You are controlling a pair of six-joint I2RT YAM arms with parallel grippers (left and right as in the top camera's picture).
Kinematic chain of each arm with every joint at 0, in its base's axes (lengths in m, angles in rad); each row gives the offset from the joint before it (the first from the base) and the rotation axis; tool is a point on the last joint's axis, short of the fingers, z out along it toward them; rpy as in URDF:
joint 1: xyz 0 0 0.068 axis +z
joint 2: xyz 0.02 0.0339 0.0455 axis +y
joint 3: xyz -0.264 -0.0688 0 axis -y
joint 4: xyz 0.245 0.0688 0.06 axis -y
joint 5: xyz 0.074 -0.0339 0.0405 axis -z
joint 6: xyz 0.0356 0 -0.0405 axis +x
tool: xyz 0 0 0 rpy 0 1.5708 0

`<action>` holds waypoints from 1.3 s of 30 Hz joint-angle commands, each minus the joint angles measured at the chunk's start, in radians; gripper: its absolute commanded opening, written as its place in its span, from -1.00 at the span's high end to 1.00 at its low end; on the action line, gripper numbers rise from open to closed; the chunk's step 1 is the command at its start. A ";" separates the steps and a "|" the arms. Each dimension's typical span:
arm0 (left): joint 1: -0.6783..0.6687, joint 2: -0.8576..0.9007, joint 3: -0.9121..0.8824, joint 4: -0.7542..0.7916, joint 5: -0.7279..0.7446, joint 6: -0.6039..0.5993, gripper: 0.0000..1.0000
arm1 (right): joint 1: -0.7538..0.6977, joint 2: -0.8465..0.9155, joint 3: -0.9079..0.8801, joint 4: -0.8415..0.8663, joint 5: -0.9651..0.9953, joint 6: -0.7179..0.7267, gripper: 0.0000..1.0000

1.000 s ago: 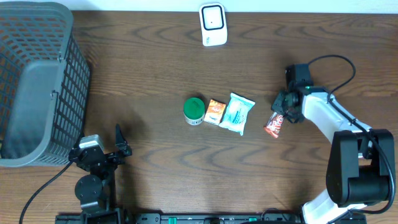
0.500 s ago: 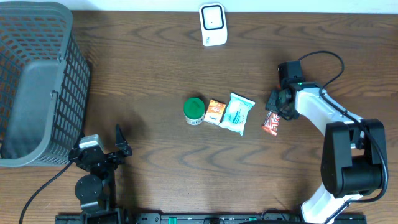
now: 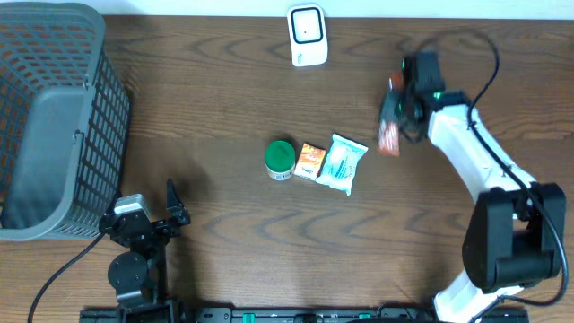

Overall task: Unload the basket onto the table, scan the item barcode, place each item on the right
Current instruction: 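Carry the bar up under the white scanner with the right gripper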

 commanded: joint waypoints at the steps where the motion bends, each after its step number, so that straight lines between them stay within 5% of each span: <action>1: -0.004 -0.008 -0.019 -0.029 0.006 0.006 -0.96 | 0.036 -0.043 0.068 0.070 -0.034 -0.090 0.98; 15: -0.004 -0.008 -0.019 -0.029 0.005 0.006 -0.96 | 0.168 0.206 0.154 0.622 0.000 0.001 0.98; 27: -0.004 -0.008 -0.019 -0.029 0.005 0.006 -0.96 | 0.193 0.737 0.944 0.473 0.022 0.003 0.98; 39: -0.004 -0.008 -0.019 -0.029 0.006 0.006 -0.96 | 0.193 0.841 1.064 0.364 0.050 0.007 0.98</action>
